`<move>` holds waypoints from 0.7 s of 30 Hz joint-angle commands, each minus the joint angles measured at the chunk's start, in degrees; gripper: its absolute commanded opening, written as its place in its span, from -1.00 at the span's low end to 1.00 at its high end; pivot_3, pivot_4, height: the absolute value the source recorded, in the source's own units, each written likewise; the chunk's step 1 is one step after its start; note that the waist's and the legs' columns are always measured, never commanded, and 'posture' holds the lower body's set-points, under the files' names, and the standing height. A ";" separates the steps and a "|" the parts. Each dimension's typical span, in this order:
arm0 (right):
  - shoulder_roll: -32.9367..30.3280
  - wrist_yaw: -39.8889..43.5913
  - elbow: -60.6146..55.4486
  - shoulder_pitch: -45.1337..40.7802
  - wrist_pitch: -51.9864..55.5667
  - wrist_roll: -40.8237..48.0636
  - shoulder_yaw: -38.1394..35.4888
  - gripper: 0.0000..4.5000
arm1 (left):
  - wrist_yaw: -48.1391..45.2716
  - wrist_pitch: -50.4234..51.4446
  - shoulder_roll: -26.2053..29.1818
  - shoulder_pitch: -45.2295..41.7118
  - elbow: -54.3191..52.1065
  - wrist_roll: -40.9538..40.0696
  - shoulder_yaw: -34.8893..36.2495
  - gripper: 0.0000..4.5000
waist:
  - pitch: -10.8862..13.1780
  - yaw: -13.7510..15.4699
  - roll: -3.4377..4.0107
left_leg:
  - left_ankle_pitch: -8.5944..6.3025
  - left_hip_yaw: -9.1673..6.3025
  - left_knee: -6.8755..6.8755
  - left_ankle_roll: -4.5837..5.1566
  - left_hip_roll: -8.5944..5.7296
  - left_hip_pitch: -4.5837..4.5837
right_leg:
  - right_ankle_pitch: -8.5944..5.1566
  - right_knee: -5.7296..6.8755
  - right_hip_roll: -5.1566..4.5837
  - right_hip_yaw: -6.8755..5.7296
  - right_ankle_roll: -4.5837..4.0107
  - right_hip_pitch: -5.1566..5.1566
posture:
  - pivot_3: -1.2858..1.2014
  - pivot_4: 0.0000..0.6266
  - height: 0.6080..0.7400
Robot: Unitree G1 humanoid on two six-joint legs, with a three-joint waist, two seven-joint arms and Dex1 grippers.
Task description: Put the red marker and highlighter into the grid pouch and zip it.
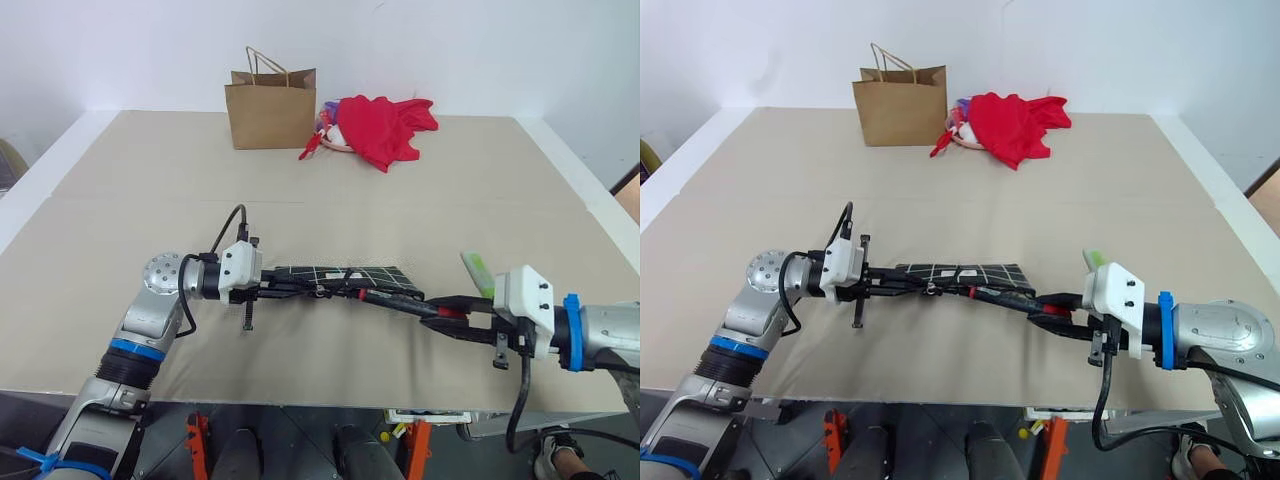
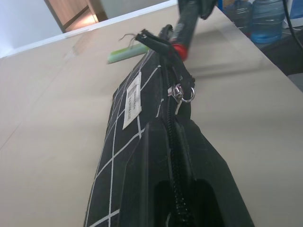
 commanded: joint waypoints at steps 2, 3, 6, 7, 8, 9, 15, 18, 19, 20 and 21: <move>0.10 0.19 0.77 -1.48 -1.25 -0.30 0.58 -0.75 | 0.30 0.44 0.12 0.11 -3.12 -1.00 0.52 -1.00 | 0.00 0.02 0.00 | 0.00 0.00 0.00 0.00 0.00 -0.01 | 0.02 0.00 0.00 0.00 0.03 0.00 | 0.03 -0.52 1.00; 0.14 0.15 0.96 -1.74 -1.31 -0.48 1.02 -0.75 | 0.32 0.52 0.12 0.16 -3.32 -1.03 0.53 -1.00 | 0.00 0.03 0.00 | 0.00 0.00 0.00 0.00 0.00 -0.01 | 0.02 0.00 0.00 0.00 0.03 0.00 | 0.03 -0.52 1.00; 0.14 -0.01 1.22 -2.68 -1.34 -0.78 2.25 -0.75 | 0.38 0.63 0.04 0.17 -3.72 -0.98 0.48 -1.00 | 0.00 0.01 0.00 | 0.00 0.00 0.00 0.00 0.00 -0.01 | 0.01 0.00 0.00 0.00 0.03 0.00 | 0.03 -0.52 1.00; 0.15 -0.02 1.24 -3.26 -1.31 -0.99 3.01 -0.75 | 0.51 0.78 -0.11 0.08 -3.88 -0.95 0.40 -1.00 | 0.00 0.02 0.00 | 0.00 0.00 0.00 0.00 0.00 -0.01 | 0.01 0.00 0.00 0.00 0.03 0.00 | 0.03 -0.52 1.00; 0.30 -0.12 1.18 -4.01 -1.19 -1.10 3.90 -0.75 | 0.59 0.89 -0.28 -0.01 -4.06 -0.92 0.28 -1.00 | 0.00 0.00 0.00 | 0.00 0.00 0.00 0.00 0.00 0.00 | 0.01 0.00 0.00 0.00 0.03 0.00 | 0.03 -0.52 1.00; 0.52 -0.35 1.13 -4.80 -1.01 -1.23 4.78 -0.75 | 0.65 0.97 -0.45 -0.09 -4.22 -0.89 0.15 -1.00 | 0.00 -0.02 0.00 | 0.00 0.00 0.00 0.00 0.00 0.00 | 0.02 0.00 0.00 0.00 0.03 0.00 | 0.03 -0.52 1.00; 2.85 -1.74 1.09 -9.86 0.11 -1.85 9.66 -0.75 | 1.00 1.53 -1.45 -0.25 -5.21 -0.82 -0.52 -1.00 | 0.01 -0.05 -0.01 | 0.00 0.00 0.00 0.00 0.00 -0.01 | 0.02 0.00 0.00 0.00 0.03 0.00 | 0.03 -0.52 1.00; 4.01 -2.16 1.08 -12.08 1.75 -1.04 11.12 -0.28 | 1.17 1.71 -1.87 -0.23 -5.51 -0.78 -0.71 -1.00 | 0.01 -0.01 0.00 | 0.00 -0.01 0.00 0.00 0.00 -0.01 | 0.03 0.01 0.01 0.00 0.05 0.00 | 0.03 -0.52 1.00; 4.09 -2.03 1.19 -12.09 1.41 -1.32 11.21 -0.17 | 1.21 1.85 -1.91 -0.15 -5.61 -0.86 -0.72 -1.00 | 0.01 0.01 0.00 | 0.00 -0.02 -0.01 0.00 0.00 -0.01 | 0.03 0.01 0.01 0.00 0.05 0.00 | 0.03 -0.52 1.00; 4.14 -1.91 1.26 -12.09 1.12 -1.58 11.27 0.06 | 1.27 1.95 -1.90 -0.10 -5.68 -0.93 -0.75 -1.00 | 0.01 0.02 0.00 | 0.00 -0.02 -0.01 0.00 0.00 -0.01 | 0.03 0.01 0.01 -0.01 0.05 0.00 | 0.03 -0.52 1.00; 4.02 -1.70 1.23 -11.55 0.29 -2.12 11.13 0.28 | 1.56 2.51 -1.89 0.02 -5.78 -1.17 -0.65 -1.00 | 0.01 0.02 0.00 | 0.00 -0.02 -0.01 0.00 0.00 -0.01 | 0.02 0.01 0.01 0.00 0.05 0.00 | 0.03 -0.52 1.00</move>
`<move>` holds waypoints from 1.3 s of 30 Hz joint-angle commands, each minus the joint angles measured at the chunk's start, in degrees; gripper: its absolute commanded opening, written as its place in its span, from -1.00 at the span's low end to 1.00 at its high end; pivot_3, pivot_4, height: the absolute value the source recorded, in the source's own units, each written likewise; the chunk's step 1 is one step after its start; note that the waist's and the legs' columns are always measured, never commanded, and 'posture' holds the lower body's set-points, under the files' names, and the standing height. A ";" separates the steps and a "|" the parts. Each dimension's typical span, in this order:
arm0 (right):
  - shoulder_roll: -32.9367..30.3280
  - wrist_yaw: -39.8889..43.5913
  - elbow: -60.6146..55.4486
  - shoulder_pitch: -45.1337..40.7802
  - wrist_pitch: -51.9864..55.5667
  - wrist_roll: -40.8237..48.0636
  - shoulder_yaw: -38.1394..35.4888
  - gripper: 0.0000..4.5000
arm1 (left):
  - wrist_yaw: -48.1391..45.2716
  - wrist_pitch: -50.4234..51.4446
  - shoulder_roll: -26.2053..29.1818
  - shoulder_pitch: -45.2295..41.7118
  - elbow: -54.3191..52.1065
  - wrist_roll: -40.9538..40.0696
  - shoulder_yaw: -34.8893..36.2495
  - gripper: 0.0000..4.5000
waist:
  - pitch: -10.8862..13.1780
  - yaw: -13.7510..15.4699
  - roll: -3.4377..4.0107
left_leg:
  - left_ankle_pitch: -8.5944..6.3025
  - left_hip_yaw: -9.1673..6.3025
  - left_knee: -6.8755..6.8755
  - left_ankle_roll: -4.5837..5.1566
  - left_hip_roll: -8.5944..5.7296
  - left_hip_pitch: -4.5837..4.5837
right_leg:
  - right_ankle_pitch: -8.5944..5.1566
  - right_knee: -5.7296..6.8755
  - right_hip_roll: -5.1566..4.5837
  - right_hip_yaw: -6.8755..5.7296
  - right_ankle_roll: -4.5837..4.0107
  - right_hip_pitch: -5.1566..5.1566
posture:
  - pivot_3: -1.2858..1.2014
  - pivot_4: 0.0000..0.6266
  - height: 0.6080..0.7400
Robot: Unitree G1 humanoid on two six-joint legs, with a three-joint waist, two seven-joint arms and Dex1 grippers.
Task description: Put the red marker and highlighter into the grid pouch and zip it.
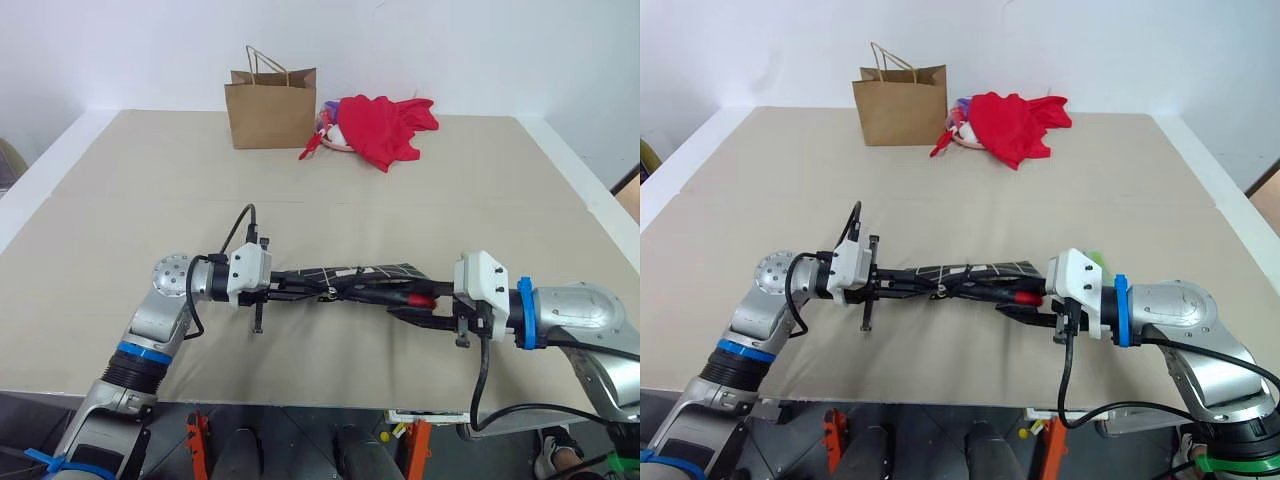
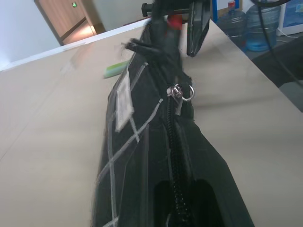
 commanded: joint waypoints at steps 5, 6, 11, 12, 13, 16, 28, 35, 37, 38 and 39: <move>-0.55 1.73 -2.88 5.13 -3.83 1.89 -4.85 0.96 | 0.87 2.29 0.62 -0.06 -1.87 -1.25 1.01 -1.00 | 0.00 0.02 0.00 | -0.01 -0.01 -0.02 0.01 0.00 -0.01 | -0.02 0.00 0.00 0.00 0.02 0.00 | 0.03 -0.52 1.00; -0.47 1.78 -3.37 6.55 -3.85 2.88 -6.46 0.96 | 0.77 2.35 0.90 0.01 -1.68 -1.17 1.08 -1.00 | 0.00 0.03 0.00 | -0.01 -0.01 -0.02 0.01 0.00 -0.01 | -0.02 0.00 0.00 0.00 0.01 0.00 | 0.03 -0.52 1.00; 0.45 -0.07 -2.86 13.92 -0.33 8.16 -16.95 0.96 | 0.47 2.61 1.94 0.09 -0.74 -1.16 1.42 -1.00 | 0.00 0.11 -0.01 | -0.01 -0.03 0.00 0.01 -0.01 0.02 | -0.01 0.00 0.00 -0.01 0.02 0.05 | 0.03 -0.52 1.00; 1.00 -1.15 -2.09 14.81 0.26 8.82 -18.92 0.96 | 0.45 2.61 2.08 0.07 -0.61 -1.21 1.45 -1.00 | 0.00 0.12 -0.01 | 0.00 -0.03 0.02 0.01 -0.01 0.02 | -0.01 0.00 0.00 0.00 0.02 0.06 | 0.03 -0.52 1.00; 1.52 -2.31 -1.20 15.47 0.50 9.03 -20.66 0.96 | 0.46 2.57 2.21 0.02 -0.45 -1.24 1.46 -1.00 | 0.00 0.12 -0.01 | -0.01 -0.03 0.03 0.01 -0.01 0.02 | 0.00 0.00 0.00 0.00 0.02 0.06 | 0.03 -0.52 1.00; 4.51 -9.76 3.51 15.84 -0.23 6.19 -25.69 0.96 | 0.43 2.45 2.55 -0.04 -0.20 -1.22 1.37 -1.00 | 0.02 0.05 -0.04 | 0.00 -0.03 0.09 0.01 -0.01 0.03 | 0.02 0.00 0.00 0.00 -0.04 0.09 | 0.03 -0.52 1.00; 18.58 -34.55 9.80 14.15 5.07 -2.55 -22.74 0.96 | -0.03 1.43 2.01 -0.68 0.57 -0.56 0.70 -1.00 | -0.03 -0.13 0.10 | 0.02 -0.05 0.05 0.02 -0.01 0.05 | 0.00 0.02 0.02 0.00 -0.16 0.08 | 0.03 -0.52 1.00; 19.75 -37.39 18.00 11.75 6.17 -5.40 -19.59 0.96 | -0.15 1.13 1.78 -0.79 0.54 -0.41 0.56 -1.00 | -0.05 -0.16 0.11 | 0.02 -0.05 0.06 0.03 -0.03 0.08 | -0.01 0.02 0.00 0.01 -0.22 0.10 | 0.03 -0.52 1.00; 20.14 -38.24 19.80 10.40 5.25 -6.22 -19.06 0.71 | -0.10 1.09 1.86 -0.56 0.31 -0.40 0.65 -1.00 | -0.05 -0.17 0.10 | 0.03 -0.05 0.07 0.03 -0.03 0.09 | -0.01 0.02 0.01 0.01 -0.22 0.11 | 0.03 -0.52 1.00; 20.19 -38.33 20.23 9.95 4.92 -6.39 -18.81 0.62 | -0.04 1.13 1.86 -0.52 0.23 -0.40 0.68 -1.00 | -0.05 -0.18 0.10 | 0.03 -0.05 0.08 0.03 -0.03 0.09 | 0.00 0.02 0.01 0.01 -0.22 0.13 | 0.03 -0.52 1.00; 20.05 -38.34 20.45 9.71 4.92 -6.67 -18.42 0.46 | 0.02 1.13 1.89 -0.43 0.10 -0.40 0.72 -1.00 | -0.05 -0.18 0.10 | 0.03 -0.05 0.10 0.04 -0.04 0.11 | 0.00 0.02 0.00 0.01 -0.23 0.15 | 0.03 -0.52 1.00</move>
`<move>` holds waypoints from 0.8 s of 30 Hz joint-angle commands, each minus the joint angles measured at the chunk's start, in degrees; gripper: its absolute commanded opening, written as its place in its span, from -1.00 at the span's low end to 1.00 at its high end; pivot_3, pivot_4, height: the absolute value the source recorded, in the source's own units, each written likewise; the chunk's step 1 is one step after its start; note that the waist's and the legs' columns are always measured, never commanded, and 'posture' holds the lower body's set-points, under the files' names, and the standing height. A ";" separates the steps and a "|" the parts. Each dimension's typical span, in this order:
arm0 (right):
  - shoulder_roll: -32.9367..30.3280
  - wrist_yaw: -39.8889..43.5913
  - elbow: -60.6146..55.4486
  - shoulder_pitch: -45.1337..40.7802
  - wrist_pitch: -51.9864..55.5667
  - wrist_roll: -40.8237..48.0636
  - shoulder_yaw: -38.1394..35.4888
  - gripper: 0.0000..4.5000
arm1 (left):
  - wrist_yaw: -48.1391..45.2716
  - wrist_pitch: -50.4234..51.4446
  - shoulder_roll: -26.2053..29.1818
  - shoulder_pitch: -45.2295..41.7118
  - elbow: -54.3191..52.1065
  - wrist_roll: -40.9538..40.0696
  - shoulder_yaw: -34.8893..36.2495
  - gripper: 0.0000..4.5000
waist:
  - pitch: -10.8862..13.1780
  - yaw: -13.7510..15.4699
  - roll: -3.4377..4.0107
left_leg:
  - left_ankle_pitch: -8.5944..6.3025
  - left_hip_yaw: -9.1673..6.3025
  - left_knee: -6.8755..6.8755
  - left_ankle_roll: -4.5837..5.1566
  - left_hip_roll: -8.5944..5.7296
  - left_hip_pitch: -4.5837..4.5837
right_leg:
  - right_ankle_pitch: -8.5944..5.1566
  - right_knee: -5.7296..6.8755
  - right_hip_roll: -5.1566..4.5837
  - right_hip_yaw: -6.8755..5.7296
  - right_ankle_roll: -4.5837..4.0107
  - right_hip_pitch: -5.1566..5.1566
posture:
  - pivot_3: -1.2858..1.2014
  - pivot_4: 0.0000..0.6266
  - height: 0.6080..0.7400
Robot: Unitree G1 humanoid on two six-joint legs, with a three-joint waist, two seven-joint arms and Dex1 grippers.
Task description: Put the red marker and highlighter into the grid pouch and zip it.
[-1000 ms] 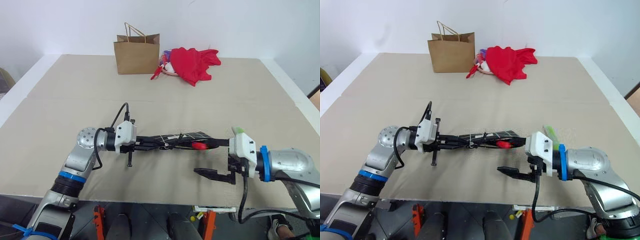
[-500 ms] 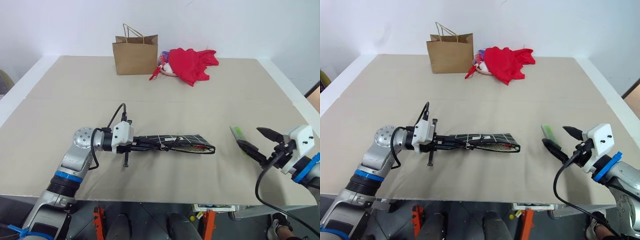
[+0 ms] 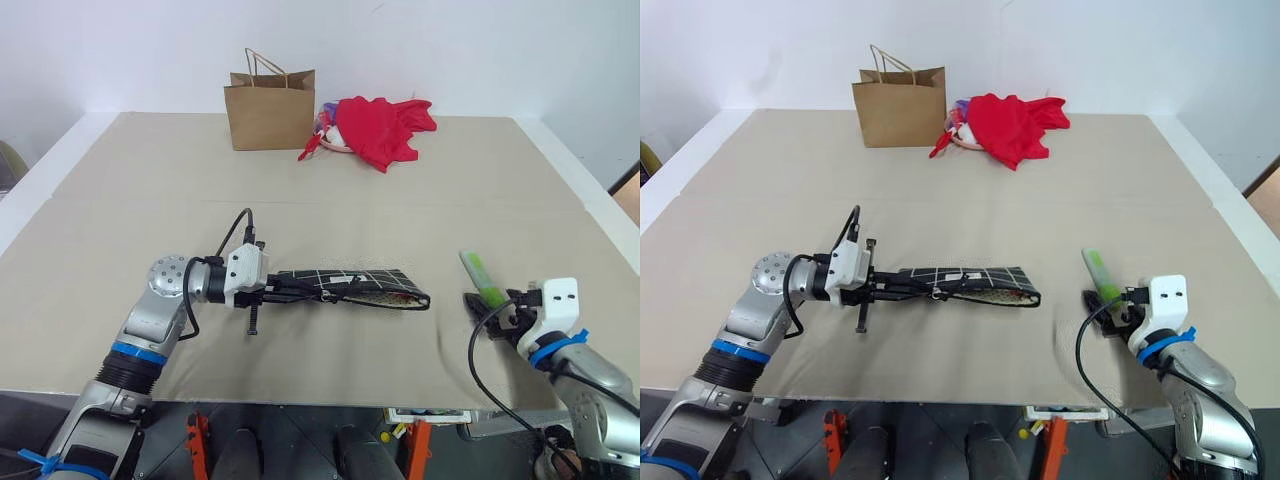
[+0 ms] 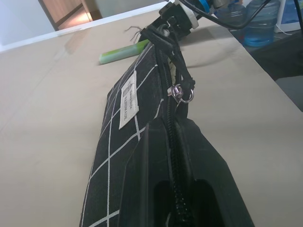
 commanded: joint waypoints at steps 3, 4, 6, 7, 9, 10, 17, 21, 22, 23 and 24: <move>0.18 -1.44 2.73 -1.25 -0.55 -2.04 0.97 -0.06 | 0.28 -0.70 0.14 -0.51 -1.50 -0.33 0.78 -1.00 | -0.01 0.02 -0.01 | 0.04 0.00 0.02 0.04 0.00 0.01 | 0.02 0.00 0.00 0.00 -0.01 0.03 | 0.03 -0.52 1.00; -0.06 -1.19 2.77 -1.06 -0.66 -2.27 1.33 -0.21 | 0.34 -0.70 0.16 -0.48 -1.53 -0.32 0.81 -1.00 | -0.01 0.02 -0.01 | 0.04 0.00 0.02 0.04 0.00 0.01 | 0.03 0.00 0.00 0.00 -0.02 0.05 | 0.03 -0.52 1.00; -0.38 -0.62 2.66 -0.62 -0.78 -2.35 1.82 -0.50 | 0.47 -0.81 0.16 -0.53 -1.37 -0.20 0.85 -1.00 | -0.01 0.02 -0.02 | 0.05 0.00 0.04 0.04 -0.01 0.01 | 0.03 -0.01 0.00 0.01 -0.02 0.07 | 0.03 -0.52 1.00; -0.66 -0.10 2.22 -0.19 -0.74 -2.44 2.18 -0.50 | 0.54 -0.87 0.15 -0.53 -1.29 -0.15 0.86 -1.00 | -0.02 0.03 -0.02 | 0.05 0.00 0.05 0.04 -0.01 0.02 | 0.03 -0.01 0.00 0.01 -0.02 0.08 | 0.03 -0.52 1.00; -1.86 1.13 1.13 0.55 -1.76 -3.67 3.30 -0.50 | 0.61 -0.95 0.08 -0.56 -1.23 -0.13 0.85 -1.00 | -0.02 0.03 -0.03 | 0.05 0.00 0.05 0.04 -0.01 0.03 | 0.03 -0.01 0.00 0.01 -0.02 0.08 | 0.03 -0.52 1.00; -2.62 2.14 0.09 0.52 -3.40 -4.19 3.72 -0.50 | 0.62 -0.93 0.05 -0.57 -1.25 -0.15 0.85 -1.00 | -0.02 0.03 -0.03 | 0.04 0.00 0.04 0.04 -0.01 0.03 | 0.02 -0.01 0.00 0.01 -0.02 0.08 | 0.03 -0.52 1.00; -14.94 22.44 -16.03 -4.19 -0.72 10.16 1.66 -0.50 | -0.87 -1.06 0.35 -0.53 -1.17 -0.47 0.39 -1.00 | 0.05 -0.21 0.12 | 0.04 -0.01 -0.07 0.05 -0.02 -0.01 | 0.03 -0.01 0.01 0.03 0.07 0.00 | 0.03 -0.52 1.00; -25.83 34.60 -23.40 -2.27 0.60 12.55 4.93 -0.50 | -1.27 -1.15 0.08 -0.66 -0.85 -0.47 0.22 -1.00 | 0.05 0.03 -0.01 | 0.04 -0.02 -0.08 0.05 -0.06 -0.03 | -0.05 -0.01 -0.02 0.02 0.08 0.00 | 0.03 -0.52 1.00; -27.17 36.12 -24.71 -1.81 1.50 13.91 5.37 -0.50 | -1.36 -1.13 -0.04 -0.71 -0.79 -0.47 0.23 -1.00 | 0.06 0.04 -0.13 | 0.03 -0.11 -0.16 0.07 -0.04 -0.02 | -0.14 -0.02 0.00 -0.06 0.01 0.00 | 0.03 -0.52 1.00; -27.94 36.97 -25.70 -1.60 2.22 14.88 5.84 -0.50 | -1.40 -1.09 -0.17 -0.75 -0.75 -0.49 0.24 -1.00 | 0.07 0.04 -0.14 | 0.02 -0.12 -0.18 0.06 -0.04 -0.03 | -0.14 -0.02 0.00 -0.08 0.05 0.00 | 0.03 -0.52 1.00; -28.53 37.72 -26.41 -1.44 2.97 15.47 6.34 -0.50 | -1.44 -1.13 -0.27 -0.76 -0.74 -0.48 0.23 -1.00 | 0.07 0.05 -0.14 | 0.02 -0.12 -0.17 0.05 -0.05 -0.07 | -0.14 -0.02 -0.02 -0.08 0.10 0.00 | 0.03 -0.52 1.00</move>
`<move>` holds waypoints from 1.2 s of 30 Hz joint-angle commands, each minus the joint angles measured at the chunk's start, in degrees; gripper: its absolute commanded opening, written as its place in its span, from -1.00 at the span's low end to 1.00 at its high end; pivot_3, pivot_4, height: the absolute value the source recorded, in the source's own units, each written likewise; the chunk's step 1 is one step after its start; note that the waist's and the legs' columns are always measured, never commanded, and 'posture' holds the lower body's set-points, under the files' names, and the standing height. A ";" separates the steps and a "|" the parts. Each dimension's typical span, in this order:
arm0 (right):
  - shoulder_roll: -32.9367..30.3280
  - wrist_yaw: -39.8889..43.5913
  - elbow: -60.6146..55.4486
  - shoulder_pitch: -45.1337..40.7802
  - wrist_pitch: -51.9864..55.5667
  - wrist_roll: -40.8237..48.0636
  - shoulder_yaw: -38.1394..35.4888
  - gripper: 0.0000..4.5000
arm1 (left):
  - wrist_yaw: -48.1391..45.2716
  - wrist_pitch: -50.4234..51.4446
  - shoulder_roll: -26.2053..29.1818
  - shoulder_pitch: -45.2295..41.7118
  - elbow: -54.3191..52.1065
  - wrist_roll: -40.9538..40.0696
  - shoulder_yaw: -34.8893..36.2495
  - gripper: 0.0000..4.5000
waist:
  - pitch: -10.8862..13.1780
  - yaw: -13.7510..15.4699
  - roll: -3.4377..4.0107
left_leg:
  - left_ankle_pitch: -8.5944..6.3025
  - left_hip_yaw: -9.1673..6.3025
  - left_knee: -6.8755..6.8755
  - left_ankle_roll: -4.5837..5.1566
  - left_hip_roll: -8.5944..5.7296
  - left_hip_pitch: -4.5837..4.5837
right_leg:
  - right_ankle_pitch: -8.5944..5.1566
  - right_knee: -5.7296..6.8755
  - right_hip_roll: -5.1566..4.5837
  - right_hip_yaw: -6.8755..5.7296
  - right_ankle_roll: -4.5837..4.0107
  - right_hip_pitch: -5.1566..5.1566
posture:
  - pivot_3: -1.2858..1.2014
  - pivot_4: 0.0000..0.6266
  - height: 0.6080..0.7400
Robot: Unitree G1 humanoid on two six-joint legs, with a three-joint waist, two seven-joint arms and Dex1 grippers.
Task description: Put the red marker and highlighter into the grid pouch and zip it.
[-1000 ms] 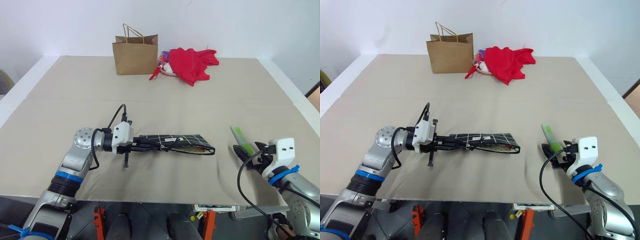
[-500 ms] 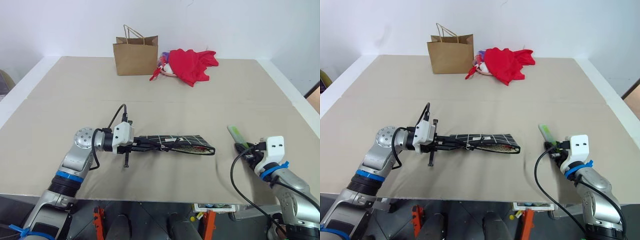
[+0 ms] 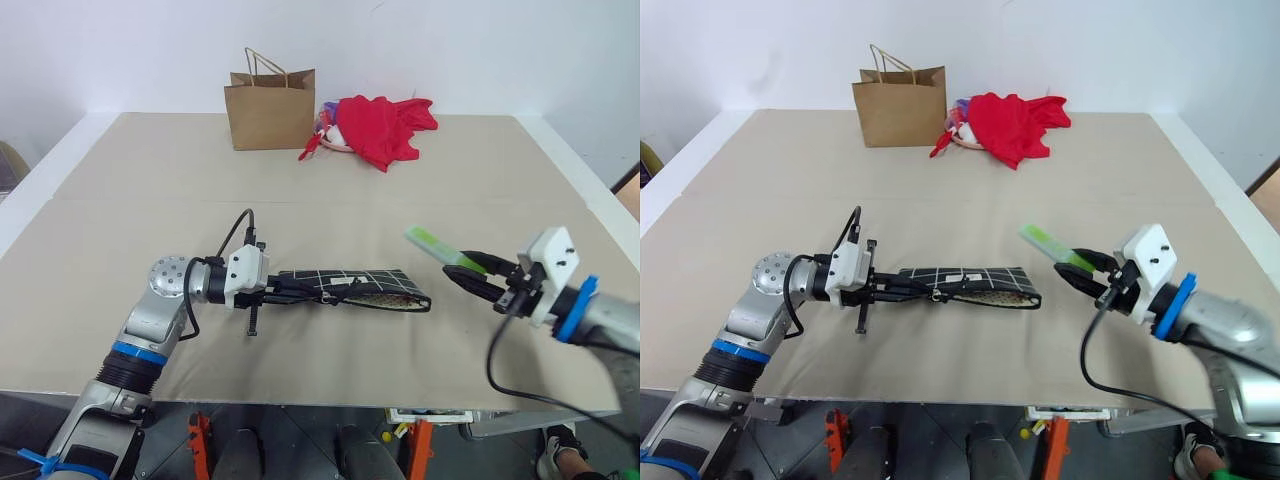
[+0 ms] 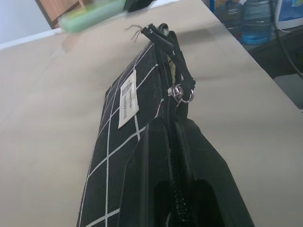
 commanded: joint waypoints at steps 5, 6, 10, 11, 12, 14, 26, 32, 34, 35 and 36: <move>-2.86 5.54 -2.29 1.72 1.19 0.95 3.69 -0.50 | 0.04 -0.77 -0.60 -0.46 -1.31 -0.61 0.30 -1.00 | 0.03 0.13 -0.03 | 0.00 0.01 0.03 -0.01 -0.13 -0.02 | 0.02 -0.02 -0.12 0.00 0.11 -0.01 | 0.03 -0.52 1.00; -2.71 5.57 -1.63 1.71 0.82 0.45 3.76 -0.50 | 0.09 -0.73 -0.63 -0.41 -1.38 -0.61 0.31 -1.00 | 0.03 0.14 -0.04 | 0.00 0.00 0.03 -0.01 -0.13 -0.02 | 0.02 -0.02 -0.12 0.00 0.10 0.00 | 0.03 -0.52 1.00; -2.43 5.51 -0.03 1.47 0.49 -0.27 3.28 -0.50 | 0.24 -0.63 -0.63 -0.19 -1.58 -0.52 0.45 -1.00 | 0.04 0.13 -0.04 | 0.00 0.01 0.07 -0.01 -0.13 -0.02 | 0.01 -0.02 -0.13 0.01 0.09 0.00 | 0.03 -0.52 1.00; -2.44 5.38 0.53 1.45 0.68 -0.36 3.17 -0.50 | 0.28 -0.61 -0.60 -0.09 -1.69 -0.50 0.48 -1.00 | 0.04 0.13 -0.04 | 0.00 0.01 0.08 -0.01 -0.13 -0.02 | 0.01 -0.02 -0.13 0.00 0.09 0.00 | 0.03 -0.52 1.00; -2.60 5.66 0.98 1.64 0.58 -0.62 3.21 -0.50 | 0.32 -0.60 -0.59 0.00 -1.83 -0.47 0.47 -1.00 | 0.04 0.13 -0.04 | 0.00 0.01 0.07 -0.01 -0.13 -0.02 | 0.02 -0.02 -0.12 0.00 0.10 0.00 | 0.03 -0.52 1.00; -2.07 5.22 1.82 1.30 1.01 -0.41 3.39 -0.50 | 0.41 -0.51 -0.61 0.16 -2.22 -0.50 0.41 -1.00 | 0.04 0.12 -0.04 | 0.00 0.01 0.07 -0.01 -0.13 -0.02 | 0.03 -0.02 -0.12 0.00 0.11 0.00 | 0.03 -0.52 1.00; -1.37 3.59 0.42 -0.25 6.22 5.42 0.83 -0.50 | 0.51 0.03 -0.69 0.48 -3.24 -0.70 0.27 -1.00 | 0.04 0.14 -0.04 | 0.00 0.01 0.07 -0.01 -0.13 -0.02 | 0.07 -0.01 -0.12 0.00 0.18 0.01 | 0.03 -0.52 1.00; -1.08 2.21 0.62 -2.12 7.57 3.96 4.25 -0.50 | 0.51 0.07 -1.26 0.34 -3.18 -0.74 -0.07 -1.00 | 0.04 0.12 -0.04 | 0.00 0.01 0.07 -0.01 -0.13 -0.02 | 0.06 -0.01 -0.12 0.00 0.18 0.00 | 0.03 -0.52 1.00; -0.03 0.97 1.15 -4.05 7.93 3.00 6.67 -0.50 | 0.60 0.09 -1.56 0.27 -3.20 -0.69 -0.15 -1.00 | 0.04 0.10 -0.04 | 0.00 0.01 0.07 -0.01 -0.13 -0.01 | 0.06 -0.01 -0.12 0.00 0.17 0.00 | 0.03 -0.52 1.00; 0.60 0.49 1.53 -5.27 7.86 2.78 7.74 -0.50 | 0.66 0.16 -1.71 0.23 -3.23 -0.68 -0.16 -1.00 | 0.04 0.04 -0.04 | 0.00 0.01 0.07 -0.01 -0.13 -0.01 | 0.06 -0.01 -0.12 0.00 0.17 0.00 | 0.03 -0.52 1.00; 1.17 0.23 1.85 -6.34 7.71 2.48 8.55 -0.50 | 0.73 0.23 -1.79 0.22 -3.31 -0.67 -0.15 -1.00 | 0.04 0.06 -0.04 | 0.00 0.01 0.07 -0.01 -0.13 -0.01 | 0.07 -0.01 -0.12 0.00 0.17 0.00 | 0.03 -0.52 1.00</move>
